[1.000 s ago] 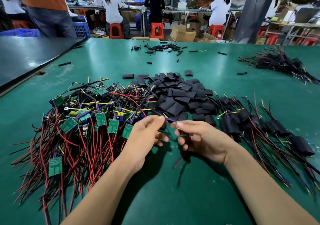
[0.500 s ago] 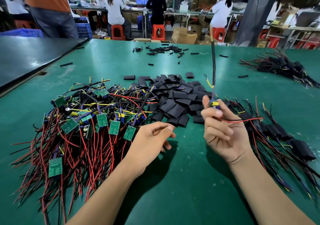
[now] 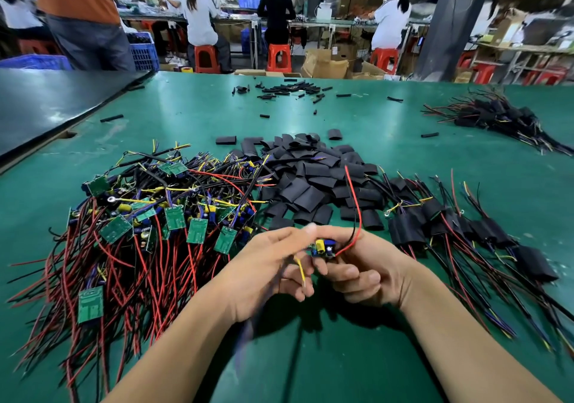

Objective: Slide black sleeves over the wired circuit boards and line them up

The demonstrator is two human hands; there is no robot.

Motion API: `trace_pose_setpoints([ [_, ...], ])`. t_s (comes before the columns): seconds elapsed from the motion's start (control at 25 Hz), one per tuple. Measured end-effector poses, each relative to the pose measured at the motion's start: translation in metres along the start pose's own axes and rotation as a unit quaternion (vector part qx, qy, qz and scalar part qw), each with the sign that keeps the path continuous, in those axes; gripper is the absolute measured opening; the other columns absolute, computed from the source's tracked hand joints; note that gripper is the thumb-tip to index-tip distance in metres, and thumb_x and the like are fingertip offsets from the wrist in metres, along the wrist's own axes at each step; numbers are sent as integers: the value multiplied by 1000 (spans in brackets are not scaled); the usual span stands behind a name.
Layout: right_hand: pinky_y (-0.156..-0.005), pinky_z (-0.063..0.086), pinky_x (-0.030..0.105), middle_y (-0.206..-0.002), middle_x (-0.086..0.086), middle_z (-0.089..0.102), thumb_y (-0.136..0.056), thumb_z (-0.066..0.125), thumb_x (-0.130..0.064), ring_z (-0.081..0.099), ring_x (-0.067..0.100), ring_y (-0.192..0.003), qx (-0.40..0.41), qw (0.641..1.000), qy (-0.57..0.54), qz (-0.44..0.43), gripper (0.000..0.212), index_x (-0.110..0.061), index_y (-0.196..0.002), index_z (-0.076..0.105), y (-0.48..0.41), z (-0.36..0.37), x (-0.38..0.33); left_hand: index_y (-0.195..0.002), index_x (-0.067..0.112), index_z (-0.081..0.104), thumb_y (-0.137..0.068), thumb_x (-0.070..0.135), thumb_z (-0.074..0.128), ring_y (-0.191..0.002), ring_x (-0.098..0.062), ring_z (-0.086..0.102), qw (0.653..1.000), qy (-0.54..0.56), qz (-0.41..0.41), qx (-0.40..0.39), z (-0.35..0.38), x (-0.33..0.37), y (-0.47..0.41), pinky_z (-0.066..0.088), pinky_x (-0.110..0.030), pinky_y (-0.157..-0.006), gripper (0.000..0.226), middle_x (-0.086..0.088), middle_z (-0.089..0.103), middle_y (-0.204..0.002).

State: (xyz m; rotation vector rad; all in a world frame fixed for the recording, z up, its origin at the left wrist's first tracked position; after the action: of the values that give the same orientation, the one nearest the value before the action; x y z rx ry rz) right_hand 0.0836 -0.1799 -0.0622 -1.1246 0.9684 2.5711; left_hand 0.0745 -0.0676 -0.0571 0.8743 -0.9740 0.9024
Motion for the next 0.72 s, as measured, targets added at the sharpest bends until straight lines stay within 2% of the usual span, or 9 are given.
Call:
trace_pose_setpoints([
  [0.12, -26, 18, 11, -44, -1, 43, -84, 48, -71, 27, 3, -23, 108, 992, 49, -52, 65, -11, -66, 67, -4, -11, -4, -89, 6, 69, -77, 23, 77, -47, -23, 61, 998, 3, 27, 64, -9, 1, -1, 48, -24, -42, 22, -13, 65, -66],
  [0.24, -30, 20, 13, -55, 3, 51, -70, 50, -80, 30, 7, -29, 243, 956, 59, -155, 71, -12, -77, 70, -5, -29, -15, -89, 5, 65, -90, 9, 67, -46, -22, 62, 987, 15, 49, 153, -22, 3, -2, 48, -24, -42, 5, -11, 65, -63],
  [0.4, -37, 28, 17, -66, -2, 58, -66, 60, -85, 39, 11, -37, 276, 916, 93, -275, 67, -24, -86, 75, 0, -31, -31, -91, 3, 61, -95, 8, 62, -42, -21, 60, 980, 3, 48, 194, -26, 4, -2, 45, -22, -38, 6, -11, 65, -62],
  [0.52, -46, 36, 15, -70, -12, 60, -77, 73, -58, 46, 4, -49, 280, 868, 216, -349, 38, -24, -94, 74, 7, -24, -35, -90, 2, 61, -96, 7, 60, -44, -23, 62, 981, -12, 37, 190, -24, 3, 0, 46, -24, -39, 7, -13, 65, -61],
  [0.6, -51, 37, 15, -62, -12, 59, -84, 73, -41, 46, 4, -50, 346, 816, 276, -371, 17, -25, -88, 74, 12, -28, -37, -88, 2, 62, -94, 7, 62, -48, -25, 64, 983, -47, 35, 174, -20, 3, 1, 48, -25, -41, 8, -16, 67, -64],
  [0.64, -50, 37, 17, -60, -10, 59, -87, 72, -36, 46, 7, -49, 384, 797, 272, -378, 12, -25, -85, 74, 16, -33, -39, -87, 3, 63, -93, 7, 63, -50, -25, 65, 984, -65, 34, 165, -18, 4, 1, 49, -26, -43, 7, -17, 69, -67],
  [0.72, -47, 37, 19, -60, -5, 61, -94, 69, -29, 46, 10, -47, 424, 789, 216, -388, 16, -20, -81, 74, 20, -42, -40, -86, 3, 66, -91, 6, 66, -55, -22, 66, 984, -95, 29, 148, -15, 4, 2, 51, -26, -46, 6, -17, 72, -73],
])
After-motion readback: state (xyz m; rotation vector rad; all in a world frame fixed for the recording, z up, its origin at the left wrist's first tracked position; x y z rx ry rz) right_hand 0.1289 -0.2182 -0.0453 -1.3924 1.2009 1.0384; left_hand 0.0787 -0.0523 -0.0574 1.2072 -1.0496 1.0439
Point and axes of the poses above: each hand's wrist, its own y-axis away from the middle knuckle, its own z-axis out of the palm, x = y × z, the point moved 6 cm from there along -y, towards the middle knuckle
